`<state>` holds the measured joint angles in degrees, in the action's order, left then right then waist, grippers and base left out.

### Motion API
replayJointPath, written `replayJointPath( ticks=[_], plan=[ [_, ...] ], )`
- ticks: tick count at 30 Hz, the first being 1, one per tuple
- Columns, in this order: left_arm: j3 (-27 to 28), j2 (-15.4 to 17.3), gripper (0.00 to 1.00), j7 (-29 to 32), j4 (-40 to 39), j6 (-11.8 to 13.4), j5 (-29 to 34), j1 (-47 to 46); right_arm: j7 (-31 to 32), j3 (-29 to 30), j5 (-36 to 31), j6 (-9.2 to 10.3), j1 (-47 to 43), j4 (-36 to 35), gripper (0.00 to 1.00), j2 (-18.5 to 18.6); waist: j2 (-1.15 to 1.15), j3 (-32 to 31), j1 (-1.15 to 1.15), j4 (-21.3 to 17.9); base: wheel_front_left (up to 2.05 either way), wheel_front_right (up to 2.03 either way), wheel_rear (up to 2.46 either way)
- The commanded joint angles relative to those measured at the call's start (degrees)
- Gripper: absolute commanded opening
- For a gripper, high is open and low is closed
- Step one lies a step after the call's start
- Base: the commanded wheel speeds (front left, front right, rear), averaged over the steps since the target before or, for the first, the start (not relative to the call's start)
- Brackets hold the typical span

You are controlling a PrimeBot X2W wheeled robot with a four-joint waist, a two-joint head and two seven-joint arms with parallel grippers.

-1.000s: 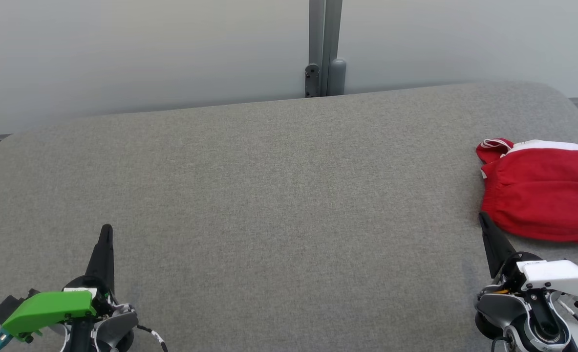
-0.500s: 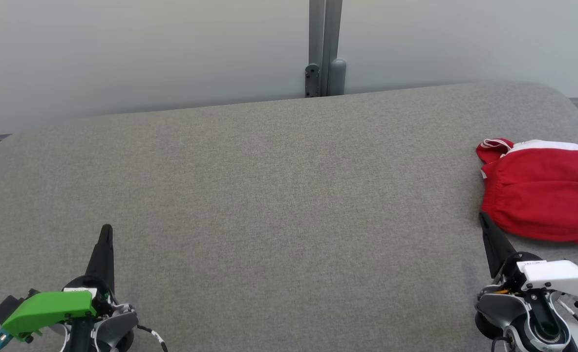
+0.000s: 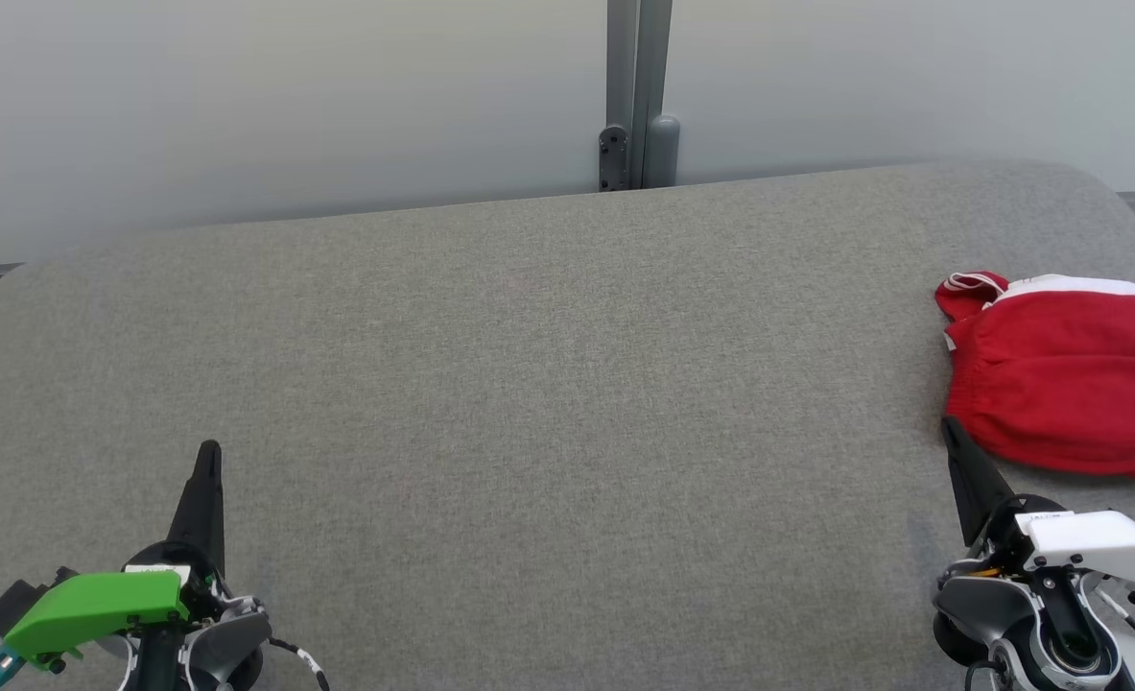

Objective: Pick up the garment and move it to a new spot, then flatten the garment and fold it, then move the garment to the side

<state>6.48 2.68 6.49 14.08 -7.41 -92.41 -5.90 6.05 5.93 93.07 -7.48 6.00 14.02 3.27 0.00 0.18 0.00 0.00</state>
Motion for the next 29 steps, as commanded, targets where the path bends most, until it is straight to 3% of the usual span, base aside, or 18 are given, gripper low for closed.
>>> replayJointPath(
  ticks=[1, 29],
  plan=[
    [0.15, 0.38, 0.00, 0.25, 0.01, -0.29, -0.04, -0.78, 0.27, 0.14, -0.41, -0.02, 0.45, 0.10, 0.00, -0.03, 0.00, 0.00, 0.00, 0.00, 0.00, 0.00, 0.00],
    [0.15, 0.37, 0.00, 0.25, 0.02, -0.29, -0.04, -0.78, 0.41, 0.35, -0.56, -0.02, 0.47, 0.11, 0.00, -0.14, 0.00, 0.00, 0.00, 0.00, 0.00, 0.00, 0.00]
  ],
)
